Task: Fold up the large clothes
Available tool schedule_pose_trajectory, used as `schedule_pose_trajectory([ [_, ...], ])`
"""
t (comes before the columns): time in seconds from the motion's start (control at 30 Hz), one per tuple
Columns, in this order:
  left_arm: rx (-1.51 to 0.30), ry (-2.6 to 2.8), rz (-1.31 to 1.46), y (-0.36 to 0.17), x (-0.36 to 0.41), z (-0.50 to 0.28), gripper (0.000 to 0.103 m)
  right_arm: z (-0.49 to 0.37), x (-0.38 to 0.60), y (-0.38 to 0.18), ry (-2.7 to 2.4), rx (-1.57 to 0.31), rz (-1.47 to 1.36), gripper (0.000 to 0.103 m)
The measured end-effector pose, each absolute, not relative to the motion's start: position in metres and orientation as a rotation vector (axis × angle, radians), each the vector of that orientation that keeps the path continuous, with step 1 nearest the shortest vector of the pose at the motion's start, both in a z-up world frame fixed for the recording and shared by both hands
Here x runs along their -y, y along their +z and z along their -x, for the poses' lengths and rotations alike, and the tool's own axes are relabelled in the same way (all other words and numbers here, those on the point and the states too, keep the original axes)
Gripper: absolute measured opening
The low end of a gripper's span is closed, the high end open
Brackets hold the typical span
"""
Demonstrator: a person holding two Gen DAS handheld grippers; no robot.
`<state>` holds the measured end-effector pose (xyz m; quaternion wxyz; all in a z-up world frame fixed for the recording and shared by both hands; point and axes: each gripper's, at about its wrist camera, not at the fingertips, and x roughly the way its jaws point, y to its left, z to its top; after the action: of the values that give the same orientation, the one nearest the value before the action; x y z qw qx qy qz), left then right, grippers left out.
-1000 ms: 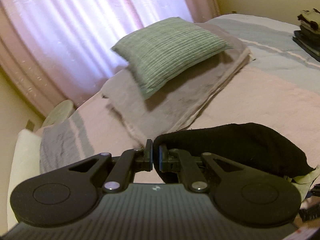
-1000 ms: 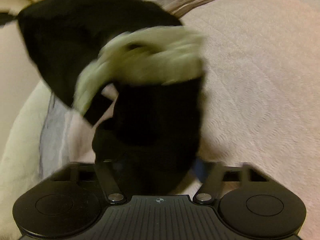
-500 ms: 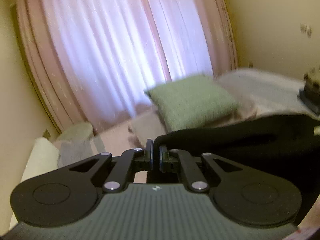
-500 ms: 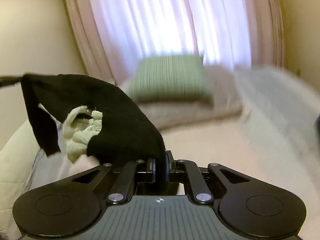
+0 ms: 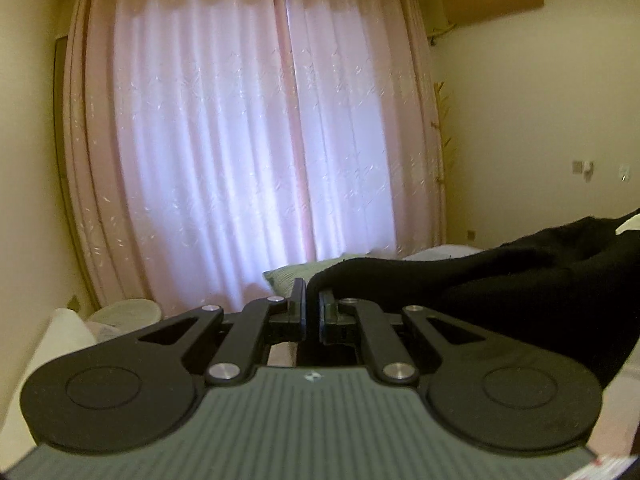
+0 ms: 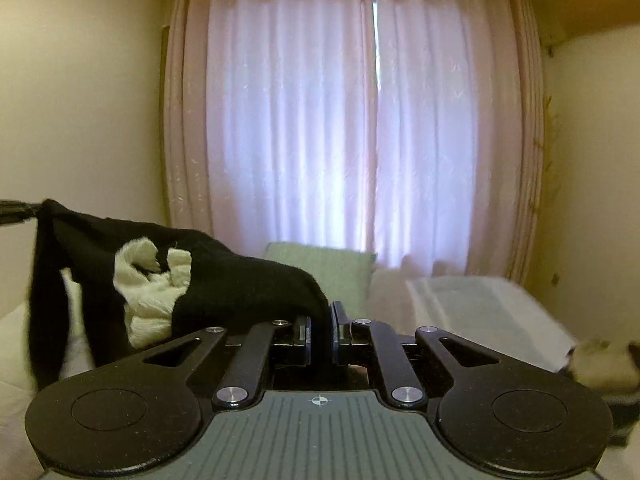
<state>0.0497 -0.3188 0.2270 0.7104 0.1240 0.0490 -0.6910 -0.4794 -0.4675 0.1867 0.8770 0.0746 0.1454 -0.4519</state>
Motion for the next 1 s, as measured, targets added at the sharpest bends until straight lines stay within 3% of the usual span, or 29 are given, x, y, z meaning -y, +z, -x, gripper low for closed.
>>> schedule_pose_trajectory([
  [0.17,-0.171,-1.532,-0.306,0.211,0.383,-0.037,0.005,0.477,0.564,0.175,-0.942,-0.386,-0.155,0.006],
  [0.3,-0.307,-1.452,-0.383,0.139,0.482,-0.033,0.013,0.436,0.688,0.104,-0.886,-0.47,-0.213,0.006],
  [0.37,-0.356,-1.399,-0.447,0.085,0.525,-0.035,0.024,0.412,0.75,0.048,-0.844,-0.521,-0.237,0.017],
  [0.4,-0.396,-1.353,-0.491,0.053,0.543,-0.036,0.026,0.401,0.777,0.014,-0.869,-0.561,-0.254,0.038],
  [0.43,-0.464,-1.299,-0.51,0.022,0.554,-0.037,0.023,0.393,0.791,-0.011,-0.892,-0.589,-0.268,0.045],
  [0.47,-0.543,-1.264,-0.517,-0.013,0.559,-0.038,0.023,0.397,0.802,-0.046,-0.886,-0.606,-0.307,0.045],
  [0.73,-0.974,-1.115,-0.537,-0.188,0.474,0.016,0.024,0.455,0.753,-0.227,-0.734,-0.781,-0.746,0.045],
  [0.87,-1.114,-1.113,-0.529,-0.234,0.427,0.06,0.035,0.484,0.693,-0.269,-0.709,-0.802,-0.956,0.045],
  [1.0,-1.209,-1.118,-0.526,-0.265,0.402,0.086,0.037,0.491,0.643,-0.291,-0.805,-0.874,-0.985,0.048],
])
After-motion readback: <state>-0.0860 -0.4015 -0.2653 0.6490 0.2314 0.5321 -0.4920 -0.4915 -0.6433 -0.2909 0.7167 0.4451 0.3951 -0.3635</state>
